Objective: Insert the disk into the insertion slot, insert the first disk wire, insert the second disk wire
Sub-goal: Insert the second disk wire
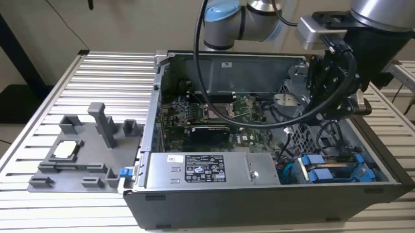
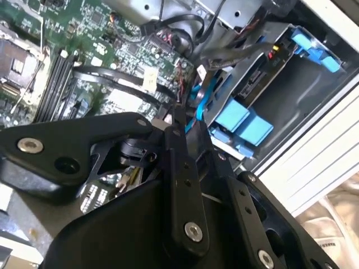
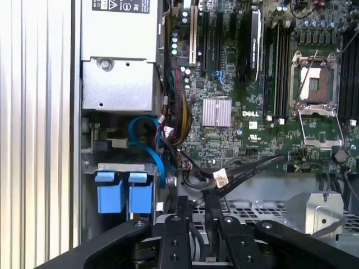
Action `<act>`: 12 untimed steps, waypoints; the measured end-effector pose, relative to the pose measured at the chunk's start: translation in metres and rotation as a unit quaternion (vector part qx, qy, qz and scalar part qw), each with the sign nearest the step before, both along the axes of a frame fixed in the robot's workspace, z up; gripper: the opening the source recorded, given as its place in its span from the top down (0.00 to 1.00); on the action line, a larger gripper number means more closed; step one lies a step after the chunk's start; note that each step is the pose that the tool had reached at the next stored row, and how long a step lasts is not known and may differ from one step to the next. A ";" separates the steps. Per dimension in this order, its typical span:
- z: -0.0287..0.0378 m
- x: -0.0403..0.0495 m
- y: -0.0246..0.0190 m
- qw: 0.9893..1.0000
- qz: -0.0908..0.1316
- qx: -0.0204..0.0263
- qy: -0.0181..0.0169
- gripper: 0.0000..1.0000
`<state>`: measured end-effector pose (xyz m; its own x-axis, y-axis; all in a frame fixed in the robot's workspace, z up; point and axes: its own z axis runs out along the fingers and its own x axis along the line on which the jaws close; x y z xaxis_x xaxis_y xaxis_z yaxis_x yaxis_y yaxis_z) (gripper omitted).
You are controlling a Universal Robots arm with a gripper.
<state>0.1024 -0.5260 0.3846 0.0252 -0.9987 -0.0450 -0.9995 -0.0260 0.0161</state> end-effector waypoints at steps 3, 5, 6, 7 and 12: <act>-0.0002 -0.0033 0.0000 1.000 0.001 0.000 -0.005 0.73; -0.0006 -0.0049 0.0003 1.000 0.004 0.000 -0.011 0.73; -0.0013 -0.0055 0.0006 1.000 0.005 0.000 -0.015 0.73; -0.0021 -0.0064 0.0010 1.000 0.006 0.000 -0.019 0.73; -0.0054 -0.0158 0.0021 0.999 0.008 -0.001 -0.045 0.73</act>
<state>0.0866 -0.5239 0.3793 0.0441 -0.9982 -0.0406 -0.9964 -0.0410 -0.0737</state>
